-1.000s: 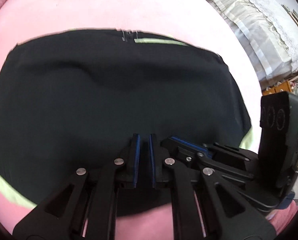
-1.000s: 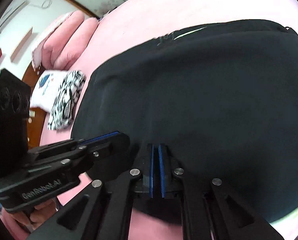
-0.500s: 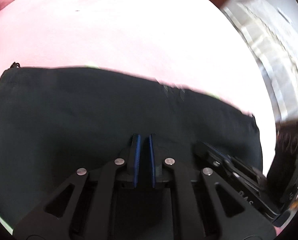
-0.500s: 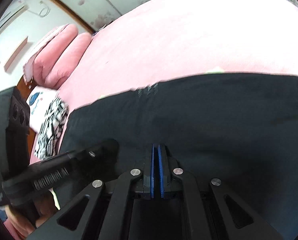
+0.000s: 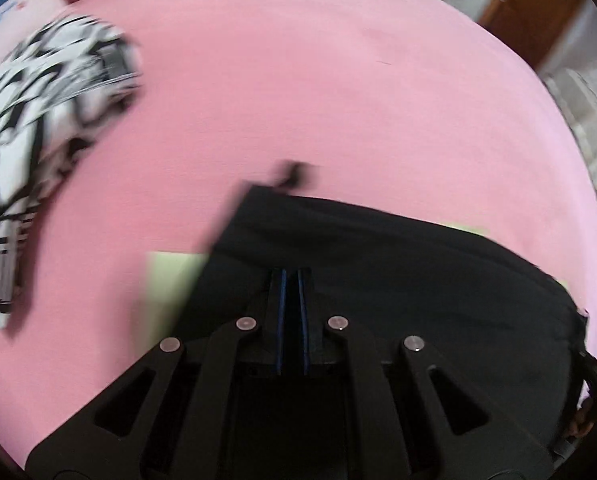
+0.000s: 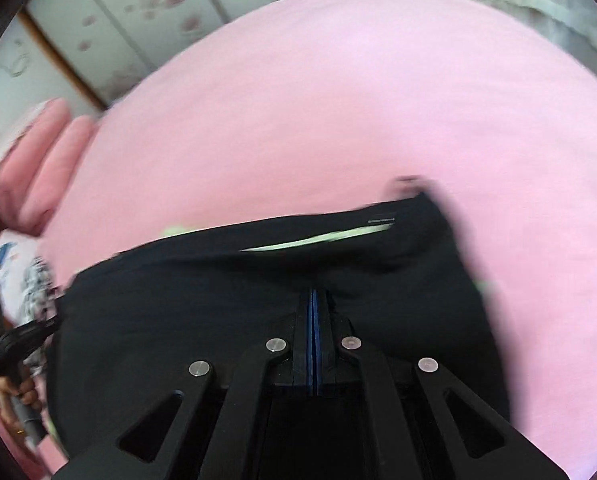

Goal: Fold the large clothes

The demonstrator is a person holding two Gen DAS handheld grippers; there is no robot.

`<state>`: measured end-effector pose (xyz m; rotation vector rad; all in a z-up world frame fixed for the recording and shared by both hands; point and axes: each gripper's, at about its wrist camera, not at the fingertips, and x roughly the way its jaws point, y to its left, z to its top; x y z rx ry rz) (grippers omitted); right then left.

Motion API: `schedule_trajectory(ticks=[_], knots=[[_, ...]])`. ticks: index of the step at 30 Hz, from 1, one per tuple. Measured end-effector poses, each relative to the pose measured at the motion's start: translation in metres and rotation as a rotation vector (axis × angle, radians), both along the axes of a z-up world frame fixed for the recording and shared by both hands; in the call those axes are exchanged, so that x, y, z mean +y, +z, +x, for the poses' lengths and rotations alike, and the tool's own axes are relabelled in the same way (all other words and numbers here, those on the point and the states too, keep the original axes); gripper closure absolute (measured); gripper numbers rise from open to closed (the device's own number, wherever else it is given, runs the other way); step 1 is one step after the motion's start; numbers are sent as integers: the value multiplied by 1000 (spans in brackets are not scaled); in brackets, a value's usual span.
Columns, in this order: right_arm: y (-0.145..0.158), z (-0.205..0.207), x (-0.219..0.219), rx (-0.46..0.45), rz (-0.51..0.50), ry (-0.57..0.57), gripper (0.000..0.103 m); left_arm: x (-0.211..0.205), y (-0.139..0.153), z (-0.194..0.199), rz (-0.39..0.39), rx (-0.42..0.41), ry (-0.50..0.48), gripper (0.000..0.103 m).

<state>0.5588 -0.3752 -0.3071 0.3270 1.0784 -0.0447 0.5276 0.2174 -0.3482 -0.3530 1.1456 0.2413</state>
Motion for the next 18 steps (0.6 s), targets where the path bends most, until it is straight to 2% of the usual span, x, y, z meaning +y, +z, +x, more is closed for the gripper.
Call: schedule_trajectory(ticks=[2,4,5,7,9,11,14,17,18], knots=[[2,-3,-16,-5,-48,-43,102,16,-4,-5,5,-8,35,97],[9,-4,-25,22,-24,-85,102,27,-4,-9,-37,-17,62,97],[14,-3,-24,32,-6,-76,102,28,-1,-10,-40,-18,70,97],[36,-4,-3,-10,-12,24,102,26,13,-13,-52,-36,68,97],[48,-5,22,-23,23,114,102,10,27,-16,-123,-52,50,97],[52,-8,51,-14,105,181,102,-20,44,-22,-222,-91,-5,97],[42,-23,112,19,203,265,102,-79,59,-30,-276,-100,-129,97],[20,-40,162,91,222,329,102,-126,55,-43,-301,-51,-237,97],[15,-46,172,111,220,341,102,-135,49,-48,-312,-34,-245,97]])
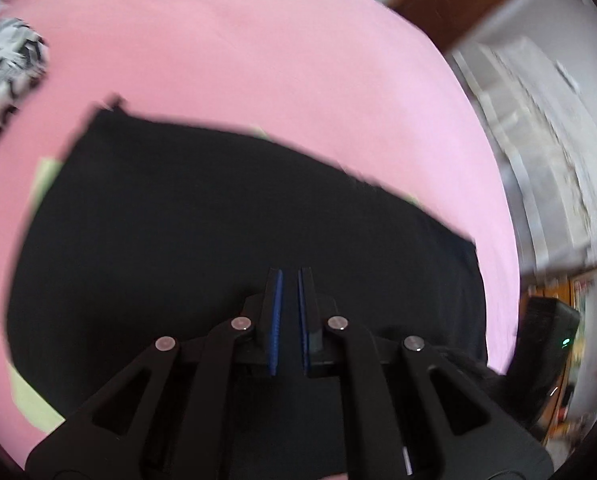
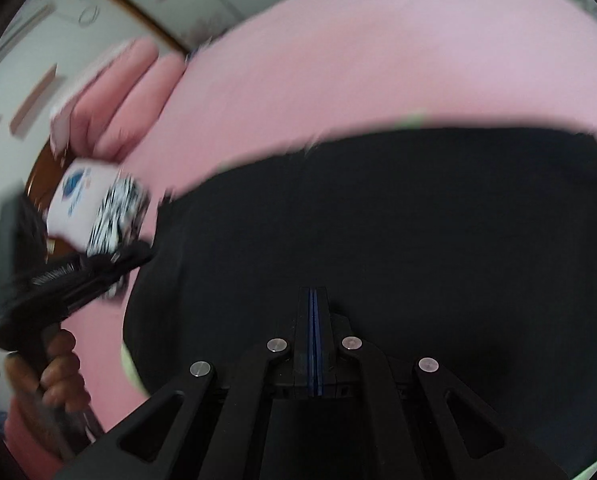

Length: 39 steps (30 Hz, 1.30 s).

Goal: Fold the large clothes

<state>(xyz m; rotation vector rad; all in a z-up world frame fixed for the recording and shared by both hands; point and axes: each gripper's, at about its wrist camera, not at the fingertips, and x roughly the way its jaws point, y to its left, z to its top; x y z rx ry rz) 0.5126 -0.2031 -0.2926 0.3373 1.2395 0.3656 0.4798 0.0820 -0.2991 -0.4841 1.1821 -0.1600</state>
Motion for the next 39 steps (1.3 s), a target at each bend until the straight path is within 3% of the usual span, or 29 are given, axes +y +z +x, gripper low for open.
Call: schedule_trajectory(ticks=[2,6,9,14,17,20,21,23,24,27,30,33,36,39], knots=[[-11,-7,35,17,-23,16,102,-8,-13,-13,-10,37,1,97],[-12,-22,44,3,-34,19,102,-11,-43,-30,33,103,39,97],[-11,-38,33,-33,-101,21,102,12,-56,-47,55,109,106,97],[-10,-49,-42,7,-263,-102,102,60,-67,-100,118,140,218,97],[-14,-61,-80,30,-362,-170,102,86,-74,-121,224,182,258,97],[-14,-73,-119,32,-353,-220,102,107,-76,-139,196,189,265,100],[-14,-75,-125,40,-385,-236,102,109,-77,-143,232,209,267,100],[-13,-76,-129,51,-433,-230,102,111,-80,-150,392,260,245,100],[-11,-77,-129,51,-427,-234,102,114,-83,-154,418,266,250,100],[-11,-73,-121,68,-488,-225,102,137,-95,-172,349,324,315,100],[-9,-60,-88,81,-538,-234,102,138,-91,-185,310,314,367,100],[4,-49,-64,61,-464,-206,102,132,-84,-197,272,309,410,100],[12,-32,-33,26,-421,-161,102,126,-74,-208,186,291,436,100],[12,-9,7,18,-307,-131,102,107,-67,-218,137,266,452,100]])
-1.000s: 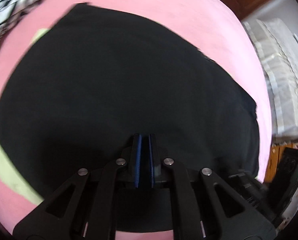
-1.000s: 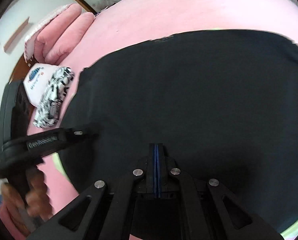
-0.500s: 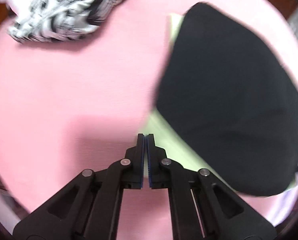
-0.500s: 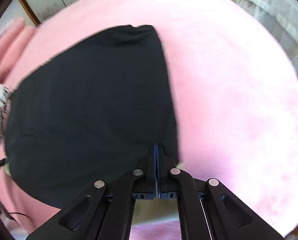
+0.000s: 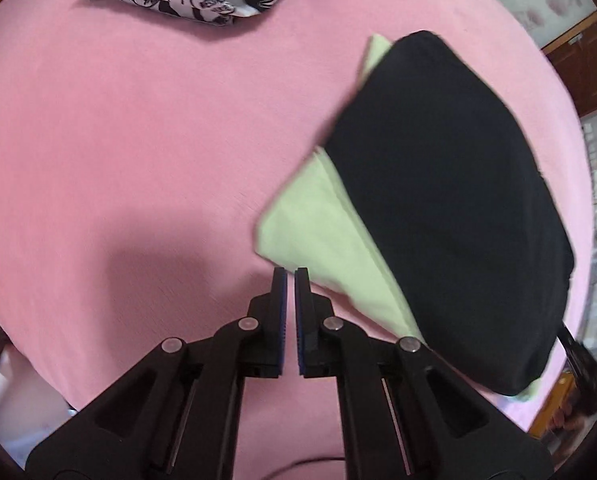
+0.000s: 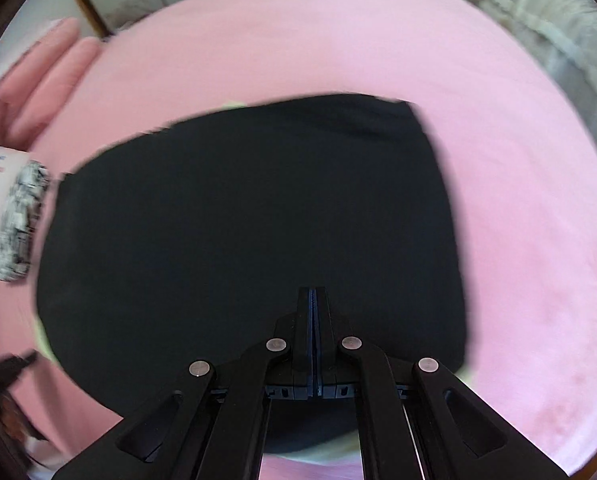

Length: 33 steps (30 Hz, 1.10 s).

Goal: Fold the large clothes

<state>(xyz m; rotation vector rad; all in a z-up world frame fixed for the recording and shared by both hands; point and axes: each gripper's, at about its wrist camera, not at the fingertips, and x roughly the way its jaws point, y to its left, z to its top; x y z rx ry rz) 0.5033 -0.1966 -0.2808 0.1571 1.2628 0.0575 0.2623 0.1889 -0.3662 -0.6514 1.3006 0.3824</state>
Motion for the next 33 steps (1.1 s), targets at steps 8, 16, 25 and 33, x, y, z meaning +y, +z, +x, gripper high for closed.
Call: schedule_trajectory(ticks=[8,16,25,33], knots=[[-19,39,86,-5,85,63,102,-20,15,21,-125,-37,-2,100],[-42,36,59,75,72,30,102,0,18,1,-192,-53,45,100],[-61,38,36,145,148,-55,102,18,4,-10,-312,-91,164,99],[-58,36,54,130,59,-18,102,28,-7,-13,-454,-204,240,36]])
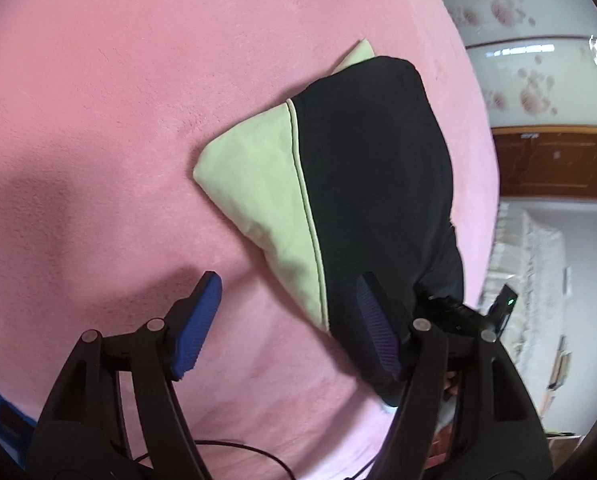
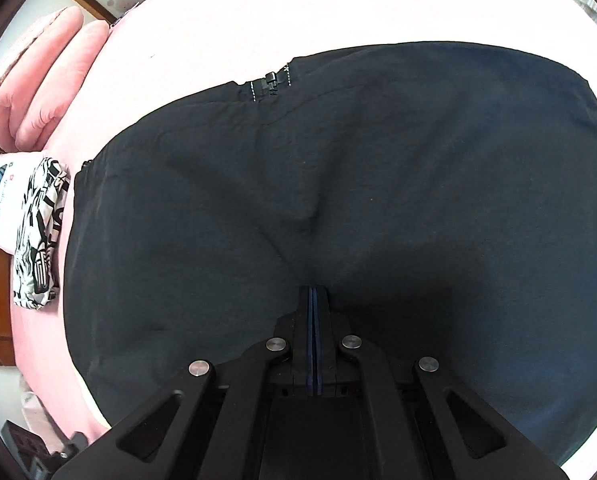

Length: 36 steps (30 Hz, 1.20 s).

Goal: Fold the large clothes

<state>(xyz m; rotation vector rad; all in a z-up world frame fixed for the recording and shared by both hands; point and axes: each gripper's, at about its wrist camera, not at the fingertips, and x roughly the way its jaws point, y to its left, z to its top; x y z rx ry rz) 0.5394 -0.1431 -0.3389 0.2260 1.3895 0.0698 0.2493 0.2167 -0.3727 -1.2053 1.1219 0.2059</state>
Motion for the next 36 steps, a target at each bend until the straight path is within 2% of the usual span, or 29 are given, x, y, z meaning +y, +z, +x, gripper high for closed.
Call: schedule_trajectory(ticks=[2,5,8,13,17,19,20,21,23,24,26,28,30,33,35,36], knots=[[0,-1,0,-4,-5,-1,102,3,-8,2,-33,-18,11,36],[2,-3,-2,-8,-8,2,102,7,-23,3,-80,15,42,36],[-1,-2,8,-20,-10,11,102,8,-42,16,-137,6,56,36],[-2,-3,6,-30,6,15,102,16,-70,43,-264,-67,105,35],[1,-7,-4,-35,16,9,102,22,-73,65,-302,-117,137,35],[1,-9,-6,-39,16,4,102,19,-68,72,-270,-132,127,35],[1,-9,-6,-40,16,-1,102,16,-62,74,-237,-139,113,45],[1,-10,-6,-42,15,-7,102,14,-58,75,-202,-135,101,66],[1,-11,-7,-45,13,-21,102,8,-44,73,-88,-100,79,86],[2,-12,-7,-47,11,-26,102,7,-39,71,-71,-115,90,90],[2,-15,-8,-54,9,-33,102,3,-27,64,-55,-147,123,93],[2,-18,-11,-64,20,-38,102,-2,-13,64,-22,-166,112,96],[1,-20,-16,-72,52,-47,102,-6,9,65,22,-231,84,98],[-1,-23,-25,-84,109,-42,102,-30,58,70,141,-345,-20,99],[-2,-25,-29,-99,130,-31,102,-58,96,77,263,-425,-121,99],[-2,-27,-31,-109,132,-20,102,-67,108,80,297,-443,-150,99]])
